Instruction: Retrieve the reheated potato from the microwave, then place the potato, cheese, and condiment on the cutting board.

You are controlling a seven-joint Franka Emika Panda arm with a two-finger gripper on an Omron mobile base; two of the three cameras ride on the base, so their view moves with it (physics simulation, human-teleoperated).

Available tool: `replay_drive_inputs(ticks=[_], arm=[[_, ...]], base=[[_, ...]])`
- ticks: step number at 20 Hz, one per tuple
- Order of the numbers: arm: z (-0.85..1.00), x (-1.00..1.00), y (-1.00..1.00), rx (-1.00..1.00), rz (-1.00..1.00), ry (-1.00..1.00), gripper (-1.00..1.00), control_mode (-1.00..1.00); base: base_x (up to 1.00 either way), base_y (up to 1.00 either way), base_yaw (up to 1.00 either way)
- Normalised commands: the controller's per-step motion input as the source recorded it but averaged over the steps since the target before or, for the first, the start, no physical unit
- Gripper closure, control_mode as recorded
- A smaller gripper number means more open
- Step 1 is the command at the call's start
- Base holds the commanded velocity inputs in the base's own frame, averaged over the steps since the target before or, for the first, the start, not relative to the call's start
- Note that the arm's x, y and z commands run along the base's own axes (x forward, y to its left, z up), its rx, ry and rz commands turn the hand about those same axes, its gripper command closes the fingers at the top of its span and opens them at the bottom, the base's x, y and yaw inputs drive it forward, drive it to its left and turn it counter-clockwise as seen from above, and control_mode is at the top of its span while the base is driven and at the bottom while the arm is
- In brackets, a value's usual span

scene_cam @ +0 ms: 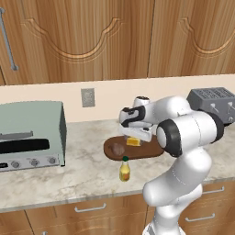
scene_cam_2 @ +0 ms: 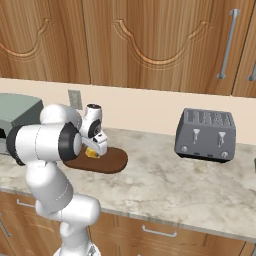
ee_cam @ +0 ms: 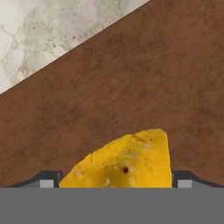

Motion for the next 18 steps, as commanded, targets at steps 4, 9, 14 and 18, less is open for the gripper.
replay_drive_inputs(ticks=[4,9,14,18], arm=[[-0.33,-0.11,0.18,0.00,-0.04,0.01,1.00,-1.00],[-0.33,0.03,0.04,0.00,-0.02,0.00,1.00,-1.00],[-0.42,0.00,0.12,0.00,-0.02,0.01,1.00,-1.00],[-0.40,-0.02,0.07,0.00,-0.01,0.00,-1.00,-1.00]], base=[[0.00,0.00,0.00],[0.00,0.00,0.00],[0.00,0.00,0.00],[0.00,0.00,0.00]])
